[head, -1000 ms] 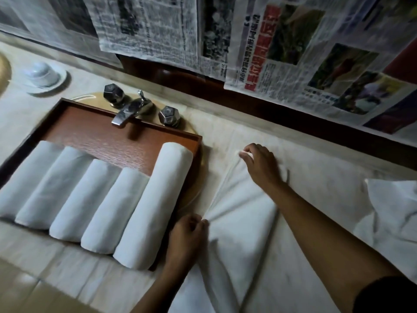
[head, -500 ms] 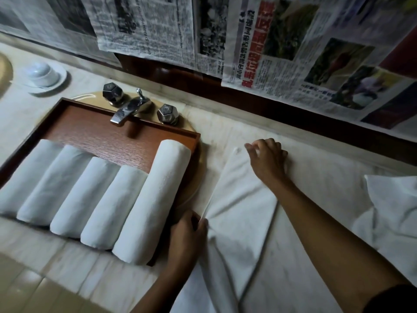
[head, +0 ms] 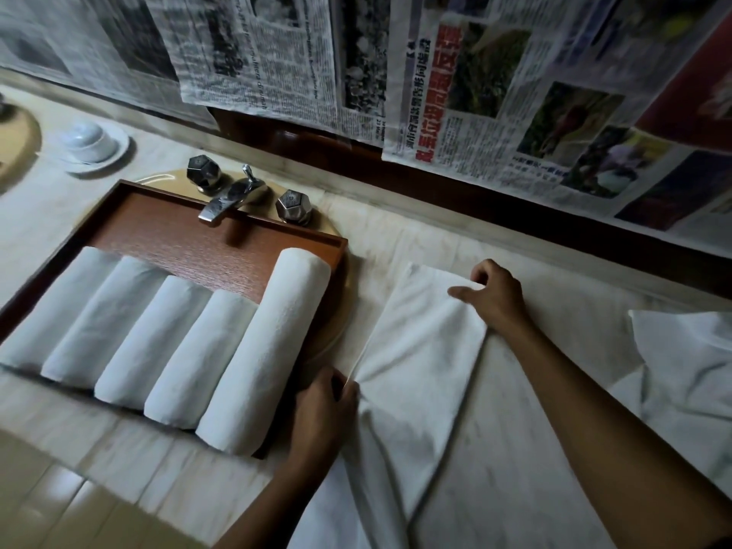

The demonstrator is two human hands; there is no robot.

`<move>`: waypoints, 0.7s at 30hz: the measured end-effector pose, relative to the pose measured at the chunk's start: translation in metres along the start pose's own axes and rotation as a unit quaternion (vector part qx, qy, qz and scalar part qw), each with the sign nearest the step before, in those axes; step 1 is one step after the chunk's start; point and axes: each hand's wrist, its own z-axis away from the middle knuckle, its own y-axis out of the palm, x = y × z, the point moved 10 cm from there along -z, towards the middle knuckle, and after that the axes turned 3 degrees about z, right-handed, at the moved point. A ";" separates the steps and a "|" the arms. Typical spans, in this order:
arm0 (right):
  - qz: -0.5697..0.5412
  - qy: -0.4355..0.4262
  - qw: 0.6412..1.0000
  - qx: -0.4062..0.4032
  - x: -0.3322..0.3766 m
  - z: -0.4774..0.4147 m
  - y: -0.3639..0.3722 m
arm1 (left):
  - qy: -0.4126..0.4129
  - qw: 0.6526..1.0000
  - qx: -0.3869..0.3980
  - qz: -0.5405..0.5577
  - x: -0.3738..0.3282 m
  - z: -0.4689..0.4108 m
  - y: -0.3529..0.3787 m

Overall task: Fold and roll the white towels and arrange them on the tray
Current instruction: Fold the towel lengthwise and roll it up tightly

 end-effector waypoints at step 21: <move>0.306 -0.325 0.893 0.057 0.052 0.063 0.103 | -0.077 0.994 0.057 0.050 0.036 0.022 -0.005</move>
